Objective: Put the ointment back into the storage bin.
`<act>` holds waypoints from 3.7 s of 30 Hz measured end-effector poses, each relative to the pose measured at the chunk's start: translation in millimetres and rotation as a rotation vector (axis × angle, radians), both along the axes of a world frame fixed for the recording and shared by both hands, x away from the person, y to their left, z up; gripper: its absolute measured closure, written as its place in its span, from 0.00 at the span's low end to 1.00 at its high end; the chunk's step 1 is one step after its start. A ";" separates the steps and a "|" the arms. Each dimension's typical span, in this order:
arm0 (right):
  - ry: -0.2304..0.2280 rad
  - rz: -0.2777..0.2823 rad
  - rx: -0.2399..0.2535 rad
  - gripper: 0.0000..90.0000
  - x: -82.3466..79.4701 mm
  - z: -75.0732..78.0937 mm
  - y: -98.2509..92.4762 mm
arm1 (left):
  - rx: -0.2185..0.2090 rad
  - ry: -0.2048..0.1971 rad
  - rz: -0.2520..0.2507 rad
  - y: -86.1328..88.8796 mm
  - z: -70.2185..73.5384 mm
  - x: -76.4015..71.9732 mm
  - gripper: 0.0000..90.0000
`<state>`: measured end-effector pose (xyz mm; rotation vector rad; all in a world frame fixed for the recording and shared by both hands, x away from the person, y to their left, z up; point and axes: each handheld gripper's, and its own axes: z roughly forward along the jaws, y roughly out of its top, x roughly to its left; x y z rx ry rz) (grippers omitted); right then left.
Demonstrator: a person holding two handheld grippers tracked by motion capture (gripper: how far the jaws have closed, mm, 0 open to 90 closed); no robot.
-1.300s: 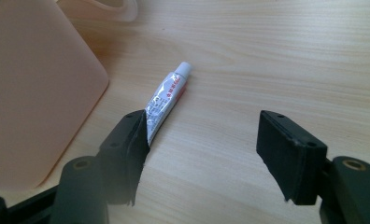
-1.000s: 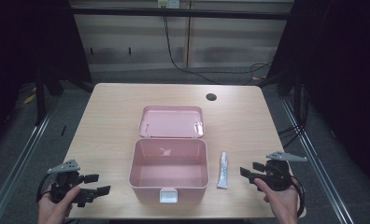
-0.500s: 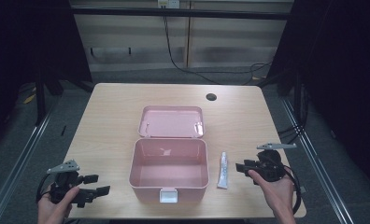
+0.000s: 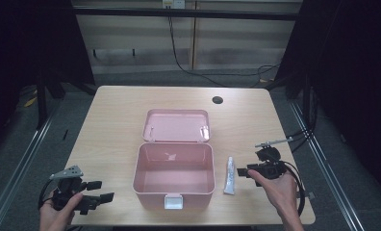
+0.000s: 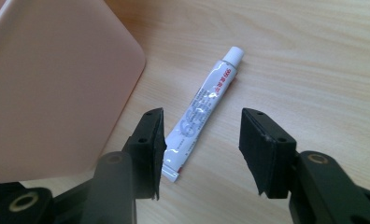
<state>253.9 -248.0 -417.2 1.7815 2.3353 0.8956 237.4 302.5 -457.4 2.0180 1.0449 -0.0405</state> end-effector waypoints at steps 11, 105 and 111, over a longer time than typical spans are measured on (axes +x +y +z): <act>0.131 0.016 -0.115 0.61 22.3 2.9 16.6 | -0.004 0.003 0.003 -0.6 -0.4 0.0 0.23; 0.319 0.249 -0.355 0.79 51.4 -20.1 50.0 | 0.005 0.020 -0.027 -4.2 -1.8 1.3 0.23; 0.307 0.277 -0.368 0.79 48.0 -15.2 50.6 | 0.006 0.022 -0.023 -5.1 -2.0 1.0 0.23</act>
